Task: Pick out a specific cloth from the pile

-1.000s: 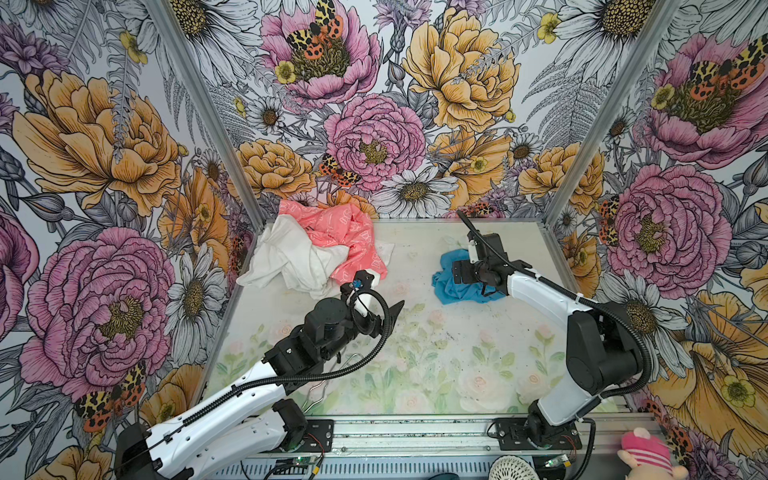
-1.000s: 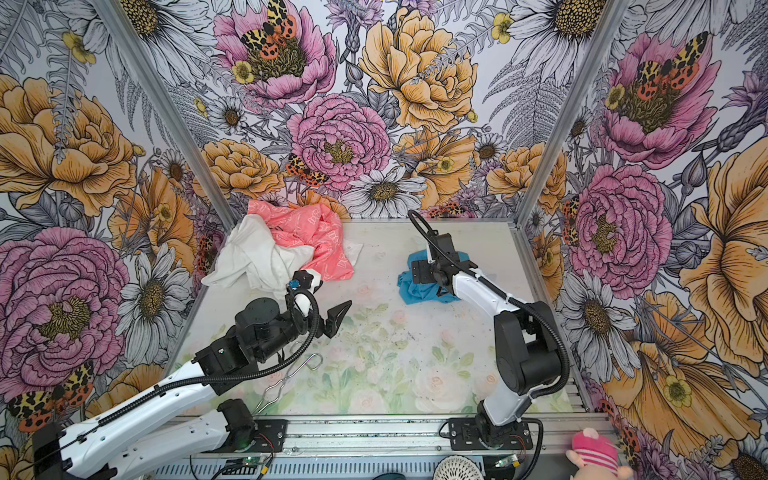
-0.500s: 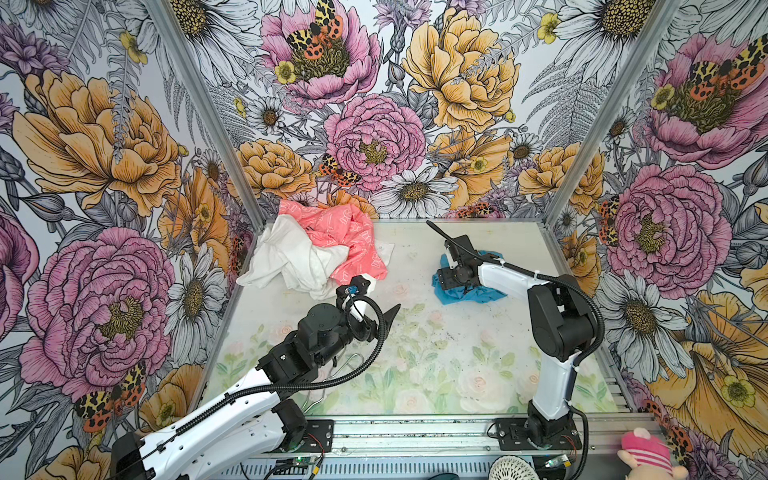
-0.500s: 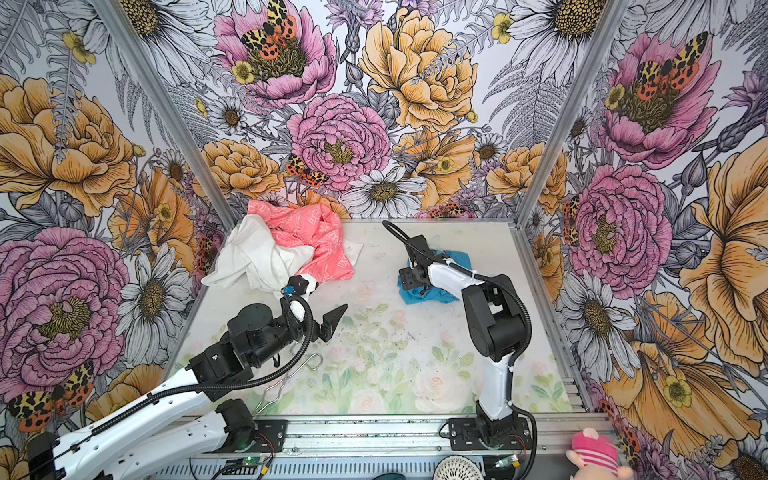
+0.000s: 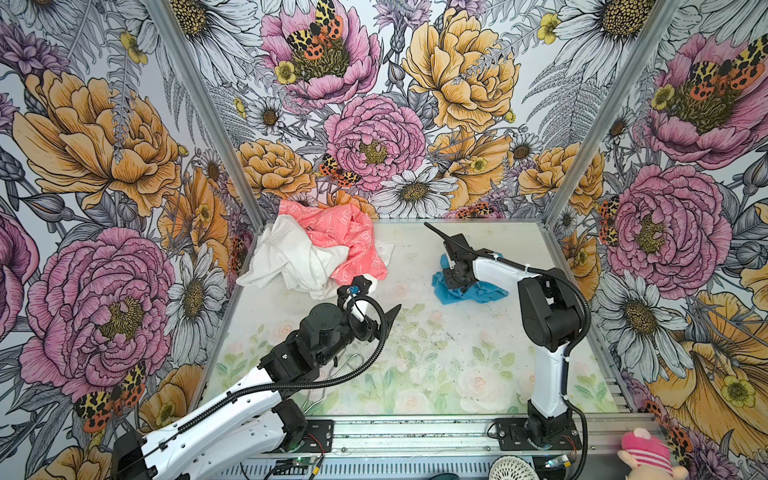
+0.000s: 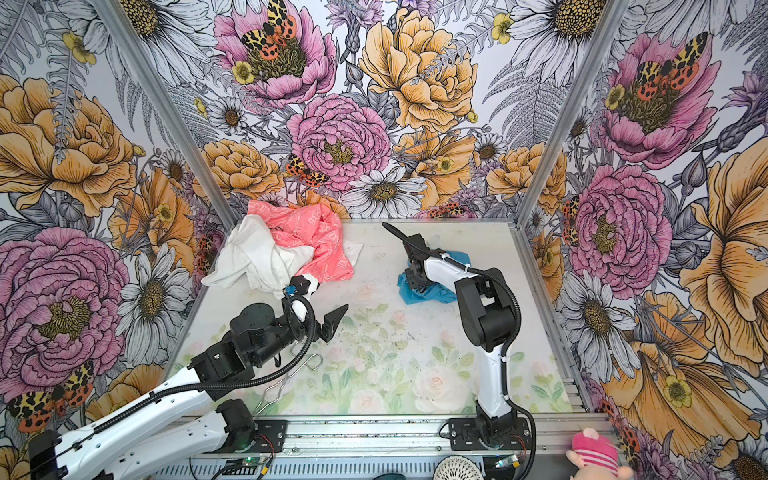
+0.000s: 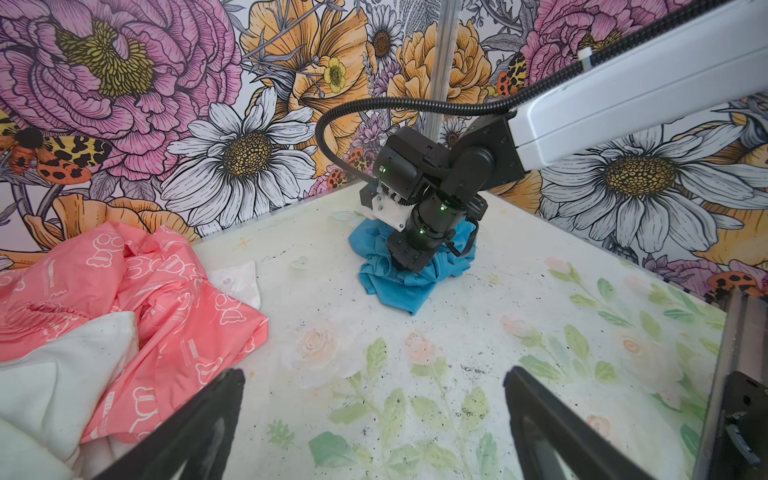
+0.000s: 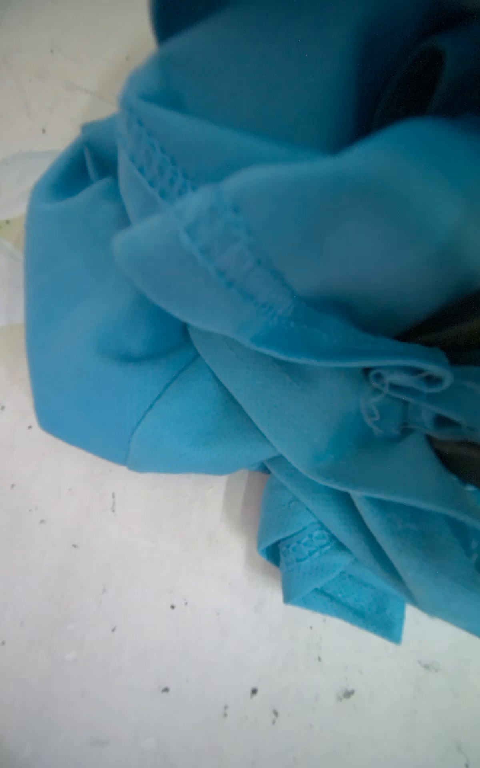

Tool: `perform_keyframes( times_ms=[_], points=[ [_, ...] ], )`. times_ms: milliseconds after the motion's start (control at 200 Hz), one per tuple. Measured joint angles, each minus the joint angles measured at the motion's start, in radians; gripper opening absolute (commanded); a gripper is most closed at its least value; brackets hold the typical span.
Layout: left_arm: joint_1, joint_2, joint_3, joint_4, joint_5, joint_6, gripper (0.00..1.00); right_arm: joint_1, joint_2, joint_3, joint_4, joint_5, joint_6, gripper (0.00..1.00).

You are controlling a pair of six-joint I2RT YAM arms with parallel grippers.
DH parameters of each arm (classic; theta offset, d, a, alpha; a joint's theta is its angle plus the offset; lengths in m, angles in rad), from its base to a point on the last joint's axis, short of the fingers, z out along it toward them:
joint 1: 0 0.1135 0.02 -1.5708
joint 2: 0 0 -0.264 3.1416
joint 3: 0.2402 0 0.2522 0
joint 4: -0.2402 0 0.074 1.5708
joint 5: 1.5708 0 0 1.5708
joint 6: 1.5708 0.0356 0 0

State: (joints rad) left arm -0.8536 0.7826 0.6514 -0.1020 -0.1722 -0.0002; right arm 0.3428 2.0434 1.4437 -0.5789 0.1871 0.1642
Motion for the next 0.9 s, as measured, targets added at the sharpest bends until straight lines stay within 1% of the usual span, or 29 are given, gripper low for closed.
perform_keyframes(
  times_ms=[100,155,265,410,500,686,901],
  points=[
    [0.0,-0.003,0.0,0.0,0.0,0.0,0.98,-0.034,-0.001,0.0,-0.006,0.0,0.001,0.1],
    [0.0,-0.005,0.0,0.0,0.0,0.0,0.99,-0.061,-0.006,0.0,-0.011,0.0,0.0,0.09],
    [0.0,-0.009,-0.002,0.0,-0.001,0.0,0.99,-0.135,-0.034,0.0,-0.019,0.002,-0.002,0.05],
    [0.0,-0.014,-0.005,0.0,-0.003,0.0,0.99,-0.232,-0.097,0.003,-0.024,0.018,-0.01,0.03],
    [0.0,-0.015,-0.005,0.0,-0.005,0.0,0.99,-0.274,-0.125,0.031,-0.034,0.026,-0.017,0.03],
    [0.0,-0.015,-0.005,0.0,-0.008,0.0,0.99,-0.27,-0.133,0.105,-0.032,0.002,-0.019,0.02],
    [0.0,-0.023,-0.005,0.0,-0.008,0.0,0.99,-0.237,-0.13,0.115,-0.035,-0.038,-0.016,0.09]
  ],
)
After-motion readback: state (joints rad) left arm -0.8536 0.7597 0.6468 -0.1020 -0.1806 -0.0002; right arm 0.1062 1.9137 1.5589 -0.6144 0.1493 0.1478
